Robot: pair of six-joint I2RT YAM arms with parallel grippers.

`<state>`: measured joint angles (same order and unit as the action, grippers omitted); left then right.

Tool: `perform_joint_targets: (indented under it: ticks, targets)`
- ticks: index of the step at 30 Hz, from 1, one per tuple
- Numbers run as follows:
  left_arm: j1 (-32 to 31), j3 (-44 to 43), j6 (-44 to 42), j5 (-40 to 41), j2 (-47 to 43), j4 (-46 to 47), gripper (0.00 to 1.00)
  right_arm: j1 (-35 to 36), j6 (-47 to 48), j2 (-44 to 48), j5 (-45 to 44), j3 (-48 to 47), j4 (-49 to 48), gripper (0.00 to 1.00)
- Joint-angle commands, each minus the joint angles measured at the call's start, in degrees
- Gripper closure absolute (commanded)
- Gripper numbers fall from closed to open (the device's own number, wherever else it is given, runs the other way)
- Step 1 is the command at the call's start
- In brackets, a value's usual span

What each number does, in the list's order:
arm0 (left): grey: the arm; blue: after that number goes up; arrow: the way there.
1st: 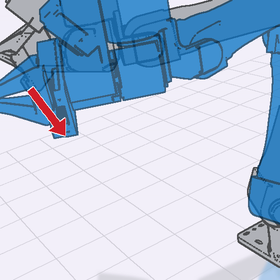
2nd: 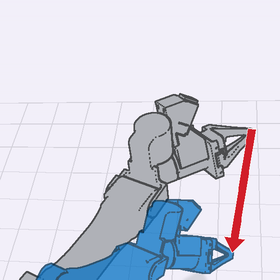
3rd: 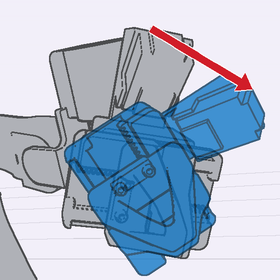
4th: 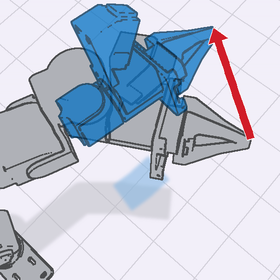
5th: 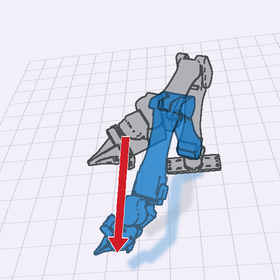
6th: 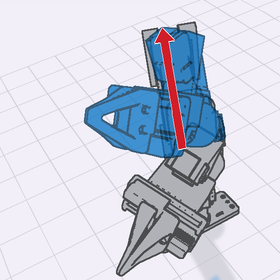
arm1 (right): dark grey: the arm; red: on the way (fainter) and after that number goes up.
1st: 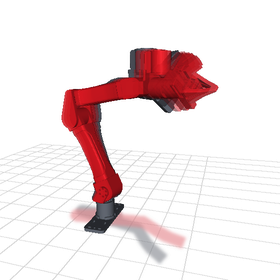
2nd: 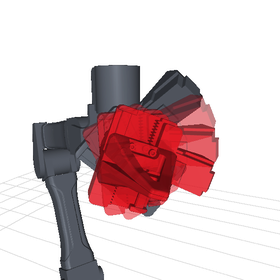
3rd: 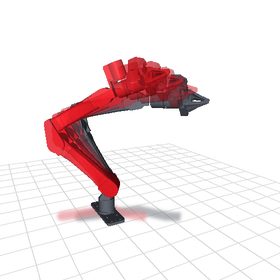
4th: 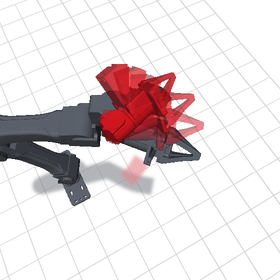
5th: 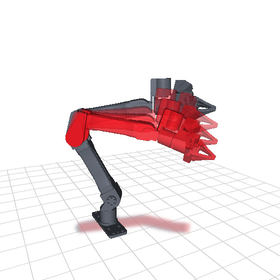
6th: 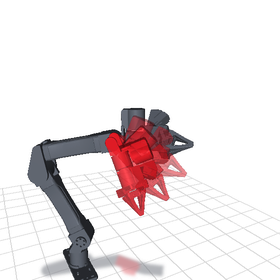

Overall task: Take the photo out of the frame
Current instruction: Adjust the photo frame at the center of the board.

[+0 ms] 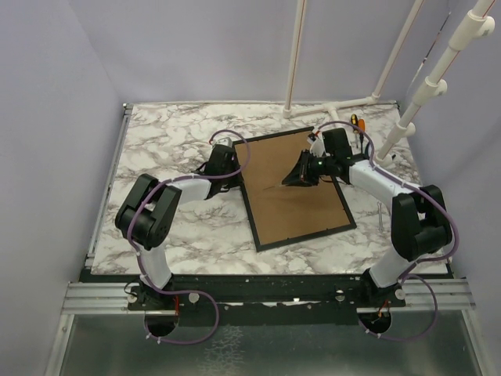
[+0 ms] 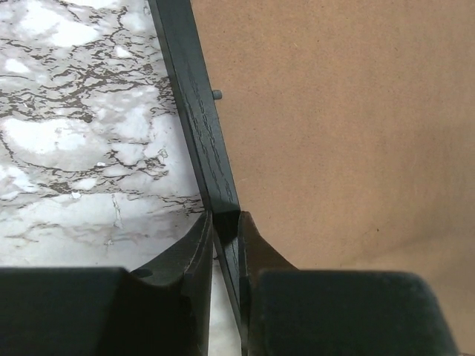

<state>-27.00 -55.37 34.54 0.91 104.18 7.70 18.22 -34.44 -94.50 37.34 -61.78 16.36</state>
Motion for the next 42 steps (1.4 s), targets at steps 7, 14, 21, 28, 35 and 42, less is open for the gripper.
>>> perform_joint_targets:
  ticks: [7,14,21,28,35,42]
  targets:
    - [-1.8,5.8,-3.9,-4.4,-3.7,-2.2,0.88,-1.1,0.2,-3.2,2.9,-2.0,-2.9,0.99]
    - [-4.2,9.2,-4.5,-5.3,-5.9,-2.5,0.88,-1.3,0.4,-5.9,3.2,-4.8,-3.3,0.99]
    - [-4.1,11.5,-2.9,-0.6,-10.7,-3.0,0.81,-4.7,3.0,-5.4,0.3,-5.9,-0.4,0.99]
    - [-4.1,8.3,-0.4,1.7,-9.6,-2.2,0.57,-6.6,6.7,1.5,-12.6,-4.5,3.1,0.99]
    - [-4.2,3.5,1.2,1.0,-4.5,-0.9,0.57,-6.6,9.4,12.7,-25.7,0.3,1.3,0.99]
    - [-4.2,1.9,1.3,0.5,-2.8,0.6,0.54,-6.6,16.1,13.9,-45.8,-0.1,0.8,0.99]
